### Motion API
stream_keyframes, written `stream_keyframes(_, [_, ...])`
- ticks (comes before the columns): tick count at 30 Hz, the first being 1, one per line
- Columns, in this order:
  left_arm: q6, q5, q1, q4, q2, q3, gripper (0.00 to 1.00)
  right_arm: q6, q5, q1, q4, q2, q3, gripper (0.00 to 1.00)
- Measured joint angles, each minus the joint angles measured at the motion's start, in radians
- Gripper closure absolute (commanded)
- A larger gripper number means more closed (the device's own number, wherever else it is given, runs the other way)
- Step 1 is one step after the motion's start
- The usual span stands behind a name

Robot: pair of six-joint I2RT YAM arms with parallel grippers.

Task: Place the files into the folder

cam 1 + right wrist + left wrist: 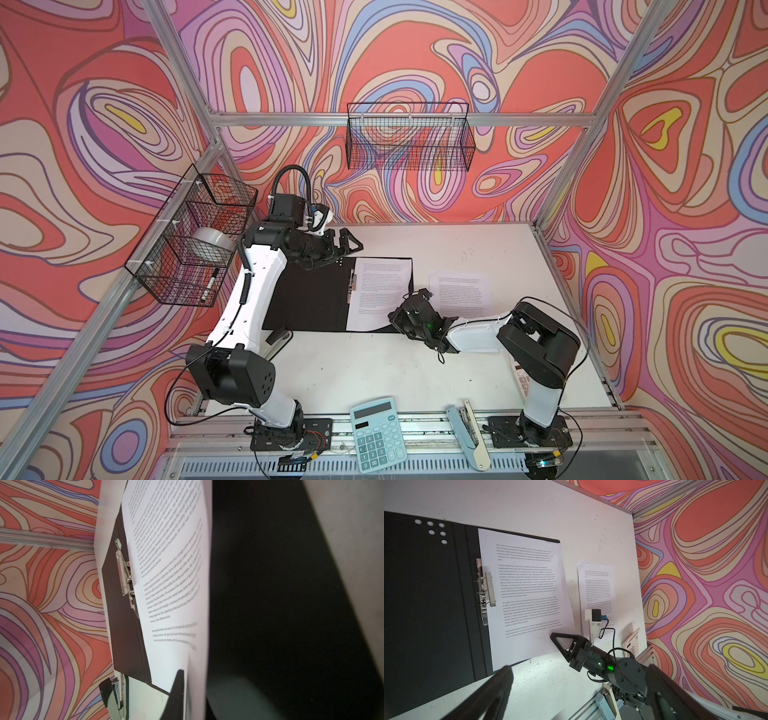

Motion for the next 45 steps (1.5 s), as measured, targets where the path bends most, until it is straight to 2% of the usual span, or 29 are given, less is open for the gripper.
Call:
stream_keyframes(7, [-0.003, 0.005, 0.000, 0.000, 0.000, -0.004, 0.00, 0.011, -0.017, -0.001, -0.026, 0.005, 0.001, 0.48])
stream_keyframes(13, [-0.003, 0.005, 0.000, 0.000, 0.001, -0.004, 0.00, 0.016, -0.019, -0.001, -0.169, -0.034, 0.037, 0.41])
stream_keyframes(20, [0.003, 0.008, 0.000, -0.033, 0.017, -0.001, 0.00, -0.026, -0.030, -0.003, -0.506, -0.056, 0.209, 0.37])
stream_keyframes(26, [0.006, 0.004, 0.000, -0.060, 0.024, 0.022, 0.00, -0.106, -0.076, -0.016, -0.717, -0.035, 0.331, 0.36])
stream_keyframes(40, [0.014, -0.005, 0.000, -0.079, 0.029, 0.048, 0.00, -0.201, -0.148, -0.034, -0.960, -0.001, 0.352, 0.35])
stream_keyframes(45, [0.028, -0.008, 0.000, -0.079, 0.029, 0.048, 0.00, -0.253, -0.126, -0.045, -1.045, -0.062, 0.355, 0.35])
